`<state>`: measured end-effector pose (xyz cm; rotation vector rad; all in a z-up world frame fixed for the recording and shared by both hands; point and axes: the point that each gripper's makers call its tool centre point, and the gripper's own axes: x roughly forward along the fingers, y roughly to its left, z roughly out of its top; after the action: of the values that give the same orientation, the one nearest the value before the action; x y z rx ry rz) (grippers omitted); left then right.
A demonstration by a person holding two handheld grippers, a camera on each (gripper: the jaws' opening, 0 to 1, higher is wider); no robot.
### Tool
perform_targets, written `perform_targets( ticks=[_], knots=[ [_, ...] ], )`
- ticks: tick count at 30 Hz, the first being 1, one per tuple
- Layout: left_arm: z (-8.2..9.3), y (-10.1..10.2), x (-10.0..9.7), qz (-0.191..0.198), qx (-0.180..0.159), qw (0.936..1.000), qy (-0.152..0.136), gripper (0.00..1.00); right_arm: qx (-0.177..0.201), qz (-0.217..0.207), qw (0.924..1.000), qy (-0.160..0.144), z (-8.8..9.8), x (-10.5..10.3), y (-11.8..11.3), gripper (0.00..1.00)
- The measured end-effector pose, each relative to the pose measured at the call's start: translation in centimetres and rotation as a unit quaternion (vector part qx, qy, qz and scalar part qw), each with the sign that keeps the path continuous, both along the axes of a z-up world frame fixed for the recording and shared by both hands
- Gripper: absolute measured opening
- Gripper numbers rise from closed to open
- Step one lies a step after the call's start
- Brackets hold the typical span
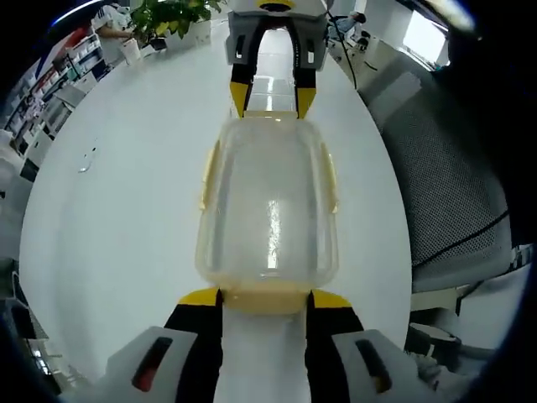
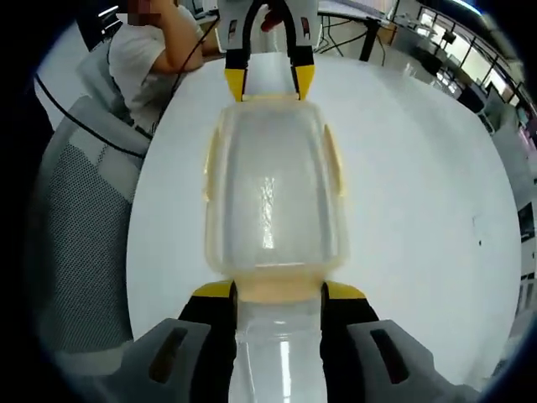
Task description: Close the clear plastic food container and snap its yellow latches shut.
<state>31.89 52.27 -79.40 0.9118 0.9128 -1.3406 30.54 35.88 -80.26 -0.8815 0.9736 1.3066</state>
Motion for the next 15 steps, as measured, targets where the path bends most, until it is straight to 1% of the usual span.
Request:
perform_targets(
  ticks=[6,12,15],
  knots=[
    [1.4,-0.4,0.2,0.003,-0.001,1.0,-0.004,0.32,-0.001,0.0,0.9999,-0.01,1.6,0.3,-0.3,0.35],
    [3.0,-0.7,0.6,0.0,-0.002,0.9999,-0.011,0.32,-0.002,-0.003,0.9999,-0.015,2.6,0.6,-0.6,0.35],
    [3.4,-0.8,0.5,0.0,0.0,0.9999,-0.01,0.32,0.001,-0.003,0.9999,-0.016,3.3,0.6,-0.8,0.35]
  ],
)
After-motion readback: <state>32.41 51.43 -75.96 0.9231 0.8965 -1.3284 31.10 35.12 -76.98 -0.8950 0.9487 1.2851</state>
